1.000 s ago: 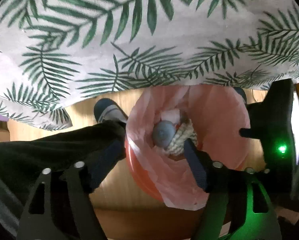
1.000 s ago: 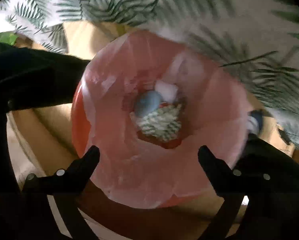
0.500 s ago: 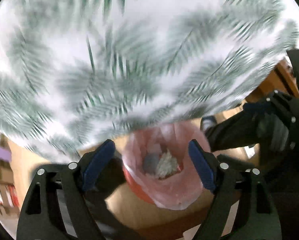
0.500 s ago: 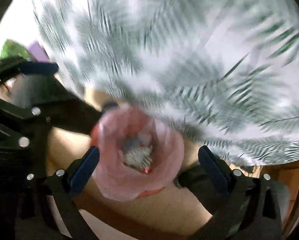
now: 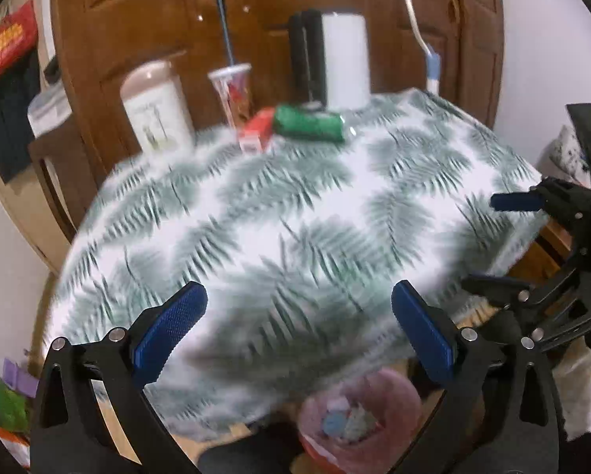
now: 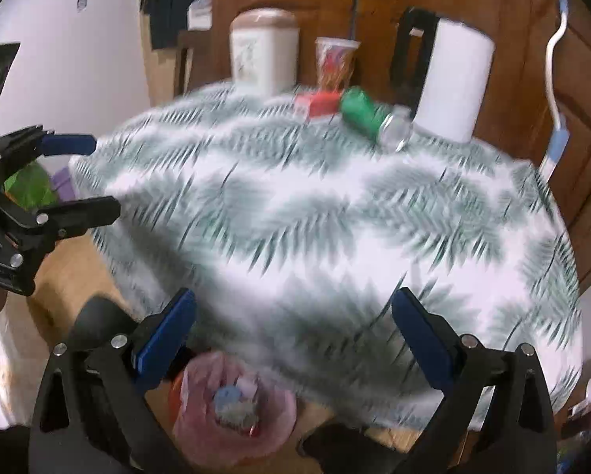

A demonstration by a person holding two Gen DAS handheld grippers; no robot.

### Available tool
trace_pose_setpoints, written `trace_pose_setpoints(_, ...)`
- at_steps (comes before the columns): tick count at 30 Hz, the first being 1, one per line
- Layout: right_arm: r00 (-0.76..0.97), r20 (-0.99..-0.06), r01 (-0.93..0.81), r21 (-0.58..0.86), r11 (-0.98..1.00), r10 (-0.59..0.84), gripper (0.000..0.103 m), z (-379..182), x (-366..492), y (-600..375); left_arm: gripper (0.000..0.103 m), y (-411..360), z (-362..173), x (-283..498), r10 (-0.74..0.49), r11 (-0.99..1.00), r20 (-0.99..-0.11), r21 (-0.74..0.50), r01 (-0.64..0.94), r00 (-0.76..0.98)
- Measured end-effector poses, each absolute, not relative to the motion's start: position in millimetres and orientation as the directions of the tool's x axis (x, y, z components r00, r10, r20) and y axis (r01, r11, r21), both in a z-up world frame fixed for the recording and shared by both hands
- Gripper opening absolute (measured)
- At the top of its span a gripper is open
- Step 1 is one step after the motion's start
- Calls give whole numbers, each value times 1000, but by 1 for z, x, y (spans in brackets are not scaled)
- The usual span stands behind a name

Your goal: Collect trash

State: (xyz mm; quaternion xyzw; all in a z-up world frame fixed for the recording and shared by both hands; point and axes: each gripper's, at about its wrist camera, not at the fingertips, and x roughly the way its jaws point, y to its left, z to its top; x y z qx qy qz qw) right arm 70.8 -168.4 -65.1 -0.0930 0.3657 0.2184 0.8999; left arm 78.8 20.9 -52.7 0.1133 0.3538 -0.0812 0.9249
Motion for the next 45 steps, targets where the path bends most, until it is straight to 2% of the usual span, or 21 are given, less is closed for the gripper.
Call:
trace_pose_setpoints(6, 692, -655, -435, -43, 900, 304, 98, -37, 122, -172, 97, 23, -37, 144, -48, 957, -665, 184, 226, 745)
trace_pose_setpoints(11, 671, -663, -436, 10, 900, 332, 98, -29, 174, -170, 97, 22, -35, 195, -54, 957, -667, 177, 229, 743)
trace_pose_setpoints(15, 668, -668, -440, -1, 898, 327, 98, -26, 215, -166, 97, 19, -39, 245, -55, 959, -673, 169, 227, 738)
trace_pose_setpoints(25, 591, -728, -480, 29, 877, 347, 98, -54, 329, -157, 97, 22, -63, 333, -32, 966, -710, 159, 204, 703)
trace_pose_setpoints(35, 492, -789, -536, 58, 842, 368, 98, -83, 375, -133, 97, 31, -77, 364, -7, 965, -729, 175, 196, 685)
trace_pose_setpoints(37, 477, -803, -525, 67, 849, 358, 96, -89, 378, -131, 97, 34, -78, 366, -2, 967, -732, 173, 188, 681)
trace_pose_setpoints(39, 466, -814, -518, 68, 853, 347, 85, -94, 376, -130, 97, 34, -80, 367, 1, 967, -736, 174, 188, 677)
trace_pose_setpoints(43, 484, -817, -495, 41, 868, 314, 78, -99, 360, -136, 97, 27, -83, 366, 6, 961, -742, 191, 202, 670)
trace_pose_setpoints(45, 496, -815, -476, 32, 879, 299, 70, -99, 346, -144, 97, 21, -83, 365, 3, 957, -743, 196, 214, 669)
